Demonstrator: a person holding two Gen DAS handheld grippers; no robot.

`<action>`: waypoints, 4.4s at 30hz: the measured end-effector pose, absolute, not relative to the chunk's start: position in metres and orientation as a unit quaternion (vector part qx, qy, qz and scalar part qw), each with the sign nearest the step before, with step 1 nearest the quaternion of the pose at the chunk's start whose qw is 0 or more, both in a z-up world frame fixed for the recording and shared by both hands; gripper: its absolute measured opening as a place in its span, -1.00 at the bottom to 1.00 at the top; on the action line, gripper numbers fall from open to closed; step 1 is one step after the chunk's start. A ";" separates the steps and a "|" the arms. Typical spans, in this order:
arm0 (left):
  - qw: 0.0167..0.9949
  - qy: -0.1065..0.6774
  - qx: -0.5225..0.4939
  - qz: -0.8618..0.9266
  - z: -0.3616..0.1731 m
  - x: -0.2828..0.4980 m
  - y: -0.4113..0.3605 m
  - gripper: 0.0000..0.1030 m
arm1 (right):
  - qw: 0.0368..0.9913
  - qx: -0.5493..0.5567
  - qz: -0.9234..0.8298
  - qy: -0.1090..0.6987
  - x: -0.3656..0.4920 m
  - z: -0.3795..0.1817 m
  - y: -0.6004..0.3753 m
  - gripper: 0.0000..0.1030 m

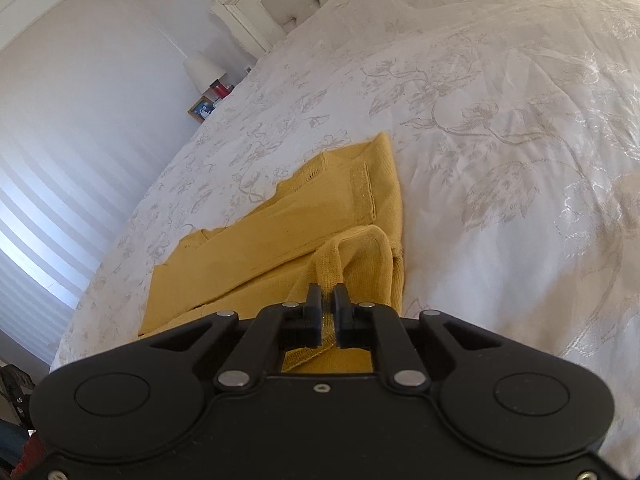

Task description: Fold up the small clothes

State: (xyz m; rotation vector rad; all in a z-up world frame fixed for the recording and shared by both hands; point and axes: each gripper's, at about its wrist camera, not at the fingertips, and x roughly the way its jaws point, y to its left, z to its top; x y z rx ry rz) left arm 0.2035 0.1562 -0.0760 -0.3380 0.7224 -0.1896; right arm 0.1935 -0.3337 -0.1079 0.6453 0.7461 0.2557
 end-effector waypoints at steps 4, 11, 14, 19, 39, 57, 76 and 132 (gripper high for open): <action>0.919 0.348 -0.160 -0.090 -0.074 0.206 0.157 -0.18 | 0.871 0.308 0.117 0.364 0.194 -0.113 -0.334 -0.65; 0.919 0.347 -0.158 -0.095 -0.072 0.207 0.158 -0.11 | 0.876 0.298 0.112 0.362 0.197 -0.116 -0.332 0.05; 0.919 0.348 -0.160 -0.097 -0.073 0.207 0.158 -0.11 | 0.876 0.295 0.114 0.363 0.199 -0.118 -0.329 0.04; 0.928 0.334 -0.132 -0.098 -0.067 0.203 0.151 -0.93 | 0.883 0.286 0.110 0.356 0.197 -0.115 -0.327 -0.79; 0.925 0.287 -0.223 -0.111 -0.037 0.239 0.163 -0.93 | 0.879 0.382 0.123 0.259 0.225 -0.075 -0.345 -0.79; 0.921 0.310 -0.220 -0.085 -0.055 0.301 0.161 -0.93 | 0.879 0.358 0.088 0.301 0.296 -0.097 -0.357 -0.68; 0.920 0.307 -0.234 -0.075 -0.054 0.276 0.169 -0.93 | 0.848 0.412 0.151 0.296 0.244 -0.114 -0.341 -0.82; 0.945 0.302 -0.009 -0.124 -0.127 0.249 0.076 0.53 | 0.940 0.107 0.074 0.315 0.352 -0.103 -0.171 0.16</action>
